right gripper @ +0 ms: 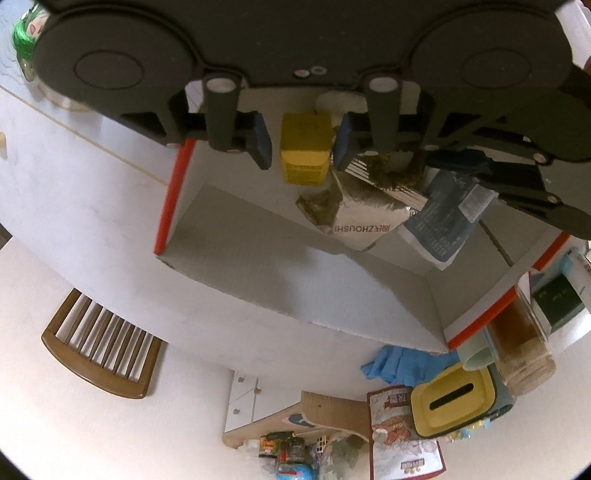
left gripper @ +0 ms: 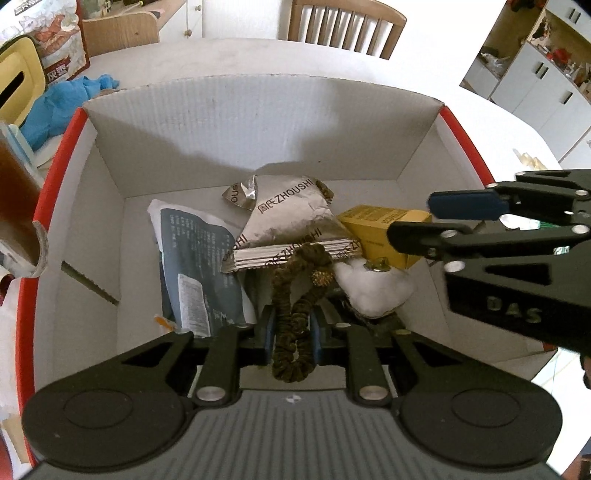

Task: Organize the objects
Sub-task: 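Open left tool dropping brown strap in box while right tool releases yellow box, then move both open tools back to the remaining items on the table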

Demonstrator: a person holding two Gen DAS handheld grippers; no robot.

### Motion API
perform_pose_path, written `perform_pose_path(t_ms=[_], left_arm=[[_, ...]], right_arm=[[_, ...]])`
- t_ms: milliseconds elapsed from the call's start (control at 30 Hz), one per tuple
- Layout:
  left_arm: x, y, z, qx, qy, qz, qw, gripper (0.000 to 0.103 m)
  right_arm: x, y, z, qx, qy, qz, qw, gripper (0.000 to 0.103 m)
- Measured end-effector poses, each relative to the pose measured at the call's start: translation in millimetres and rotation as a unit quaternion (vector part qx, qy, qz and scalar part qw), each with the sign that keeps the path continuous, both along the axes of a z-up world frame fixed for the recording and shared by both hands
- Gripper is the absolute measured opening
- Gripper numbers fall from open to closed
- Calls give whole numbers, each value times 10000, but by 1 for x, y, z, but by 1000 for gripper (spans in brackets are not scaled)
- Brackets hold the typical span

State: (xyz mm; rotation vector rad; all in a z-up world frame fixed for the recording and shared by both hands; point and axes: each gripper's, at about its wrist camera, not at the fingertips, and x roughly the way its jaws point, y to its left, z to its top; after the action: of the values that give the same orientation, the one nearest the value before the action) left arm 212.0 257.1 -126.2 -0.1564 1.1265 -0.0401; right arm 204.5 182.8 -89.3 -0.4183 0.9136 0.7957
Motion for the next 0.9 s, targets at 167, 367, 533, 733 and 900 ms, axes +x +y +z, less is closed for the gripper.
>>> perform_pose_path(t_ms=[167, 367, 533, 733, 900], left_arm=[[-5, -1, 6, -27, -104, 43, 9999, 29], [-13, -3, 18, -22, -286, 144, 9995, 70], [-21, -8, 29, 84, -432, 122, 9990, 71], [-33, -19, 45, 123, -679, 145, 9975, 71], [-45, -32, 62, 134, -971, 87, 9951, 80]], right_arm=[[-6, -13, 14, 262, 4, 4, 9997, 45], [-16, -32, 29, 579, -31, 4, 9983, 55], [-25, -57, 40, 850, -35, -79, 9963, 68], [-34, -90, 55, 1259, -57, -164, 9919, 80], [-45, -120, 67, 1551, -157, -235, 9875, 89]])
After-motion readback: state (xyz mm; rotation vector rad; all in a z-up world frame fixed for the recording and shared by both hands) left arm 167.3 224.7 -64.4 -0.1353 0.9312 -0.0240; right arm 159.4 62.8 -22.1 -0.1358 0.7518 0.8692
